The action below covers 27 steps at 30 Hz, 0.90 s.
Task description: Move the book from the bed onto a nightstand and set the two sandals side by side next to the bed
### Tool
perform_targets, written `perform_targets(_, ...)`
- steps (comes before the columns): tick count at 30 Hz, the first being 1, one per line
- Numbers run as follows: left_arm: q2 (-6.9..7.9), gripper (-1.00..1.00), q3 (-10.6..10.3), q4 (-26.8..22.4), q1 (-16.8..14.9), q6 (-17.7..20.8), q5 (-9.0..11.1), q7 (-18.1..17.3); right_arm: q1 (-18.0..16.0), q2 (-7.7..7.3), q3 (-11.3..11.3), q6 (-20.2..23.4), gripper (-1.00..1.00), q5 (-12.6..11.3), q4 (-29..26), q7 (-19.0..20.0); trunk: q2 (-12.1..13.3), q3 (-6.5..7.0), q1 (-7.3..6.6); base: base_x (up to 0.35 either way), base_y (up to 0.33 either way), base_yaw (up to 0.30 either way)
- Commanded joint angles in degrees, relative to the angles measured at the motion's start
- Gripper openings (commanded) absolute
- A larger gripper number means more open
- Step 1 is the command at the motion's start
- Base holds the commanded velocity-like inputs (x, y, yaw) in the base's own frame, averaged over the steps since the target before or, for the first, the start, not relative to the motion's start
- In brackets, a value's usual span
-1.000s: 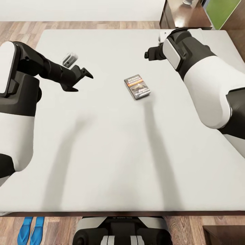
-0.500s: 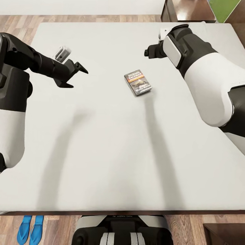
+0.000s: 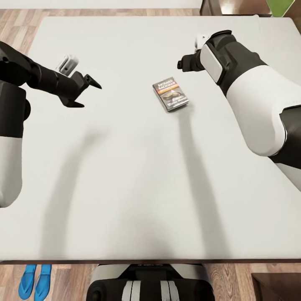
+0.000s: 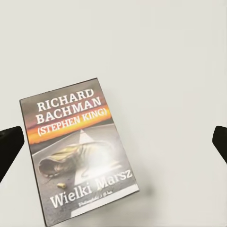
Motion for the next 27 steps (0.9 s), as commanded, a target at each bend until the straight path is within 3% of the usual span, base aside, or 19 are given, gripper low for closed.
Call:
perform_targets(1,0.11,1.00,-0.1,-0.1,-0.1,0.4,0.5,0.5,-0.1,-0.04,0.3,0.3,1.00,-0.3,-0.1,-0.3,-0.4,-0.30,0.22,0.000,0.000,0.000)
perform_targets(6,0.16,1.00,-0.1,-0.2,-0.1,0.3,0.8,0.5,-0.1,-0.08,0.3,0.3,1.00,-0.3,-0.1,-0.3,-2.4,-1.65,1.32,0.000,0.000,0.000)
perform_targets(13,0.15,1.00,-0.1,-2.9,-0.9,0.3,0.8,0.4,-0.3,-0.05,0.3,-0.3,1.00,-0.2,-0.2,-0.3,-2.4,-2.27,1.32,0.000,0.000,0.000)
perform_targets(19,0.21,1.00,0.0,-4.9,-0.8,0.3,0.7,0.3,-1.7,-0.02,0.4,-4.5,1.00,-0.2,-0.5,-0.3,-2.4,-2.81,1.32,0.000,0.000,0.000)
perform_targets(27,0.25,1.00,0.1,-5.5,-0.8,0.2,0.8,0.3,-2.5,-0.01,0.4,-6.4,1.00,-0.2,-0.5,-0.3,-2.4,-3.52,1.32,0.000,0.000,0.000)
